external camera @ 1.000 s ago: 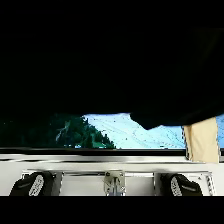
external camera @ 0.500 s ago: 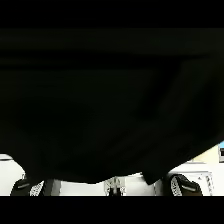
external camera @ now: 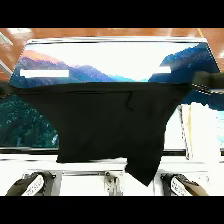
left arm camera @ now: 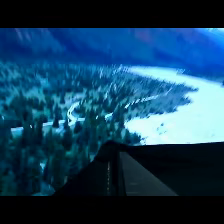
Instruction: Fold the shirts.
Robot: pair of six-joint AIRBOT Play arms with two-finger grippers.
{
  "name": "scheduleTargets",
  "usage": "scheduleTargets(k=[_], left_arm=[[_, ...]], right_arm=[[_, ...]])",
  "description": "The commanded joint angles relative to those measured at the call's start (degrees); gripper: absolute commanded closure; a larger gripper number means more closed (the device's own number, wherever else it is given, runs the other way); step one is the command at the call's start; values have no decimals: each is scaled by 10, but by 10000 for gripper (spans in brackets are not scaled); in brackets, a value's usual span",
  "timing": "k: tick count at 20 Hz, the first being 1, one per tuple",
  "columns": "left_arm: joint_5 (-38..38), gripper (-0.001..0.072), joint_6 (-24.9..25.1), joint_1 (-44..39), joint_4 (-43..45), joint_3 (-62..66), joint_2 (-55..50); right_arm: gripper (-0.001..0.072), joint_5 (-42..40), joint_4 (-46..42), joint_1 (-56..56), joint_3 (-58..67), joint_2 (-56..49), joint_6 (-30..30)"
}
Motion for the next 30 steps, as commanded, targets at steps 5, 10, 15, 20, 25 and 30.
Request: scheduleTargets(k=[5,10,15,20,25,30], left_arm=[[124,665,19,-70,-35,125,-362],[184,665,17,-93,-43,169,-454],[55,665,17,-87,4,169,-466],[-112,665,6,-75,9,167,-468],[-134,665,-62,-76,9,140,-475],[-141,652,-78,-76,8,97,-475]], right_arm=[[655,-393,101,116,-34,-264,-71],[655,-513,94,145,-34,-334,-74],[654,-385,33,128,-34,-322,-74],[655,-177,9,87,-35,-302,-42],[654,-83,-35,97,-35,-349,29],[611,-99,-35,108,-34,-358,43]])
